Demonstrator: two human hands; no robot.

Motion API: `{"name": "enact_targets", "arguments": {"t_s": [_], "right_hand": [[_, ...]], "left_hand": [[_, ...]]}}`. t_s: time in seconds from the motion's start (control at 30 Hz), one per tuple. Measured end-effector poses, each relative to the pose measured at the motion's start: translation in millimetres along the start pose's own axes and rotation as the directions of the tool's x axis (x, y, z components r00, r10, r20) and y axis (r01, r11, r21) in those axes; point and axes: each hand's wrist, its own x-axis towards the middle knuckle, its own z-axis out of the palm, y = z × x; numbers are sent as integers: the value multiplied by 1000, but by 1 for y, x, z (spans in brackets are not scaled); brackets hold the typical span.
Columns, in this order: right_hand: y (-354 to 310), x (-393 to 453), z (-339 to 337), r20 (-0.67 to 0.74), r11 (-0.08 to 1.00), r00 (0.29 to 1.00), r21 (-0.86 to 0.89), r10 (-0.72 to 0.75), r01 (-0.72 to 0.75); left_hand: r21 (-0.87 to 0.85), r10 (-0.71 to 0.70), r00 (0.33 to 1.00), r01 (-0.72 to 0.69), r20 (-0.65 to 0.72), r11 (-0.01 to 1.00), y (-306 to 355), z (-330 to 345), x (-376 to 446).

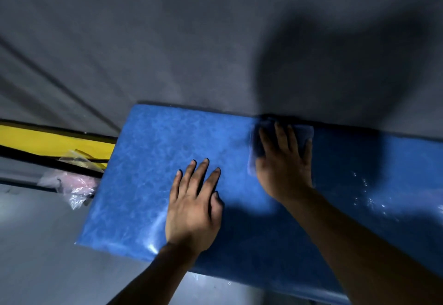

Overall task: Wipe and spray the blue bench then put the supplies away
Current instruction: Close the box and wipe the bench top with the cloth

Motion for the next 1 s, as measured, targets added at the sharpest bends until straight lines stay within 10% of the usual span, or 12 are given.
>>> {"name": "enact_targets", "arguments": {"t_s": [0.77,1.0], "right_hand": [[16,-204,10,-92,985,983,83,157,-150],[23,-182,12,-38,995,995,48,90,-88]], "left_hand": [[-27,-12,1000,12,-8,1000,6,-5,-5],[-289,128,990,-138,-54,947,71,12,-17]]}}
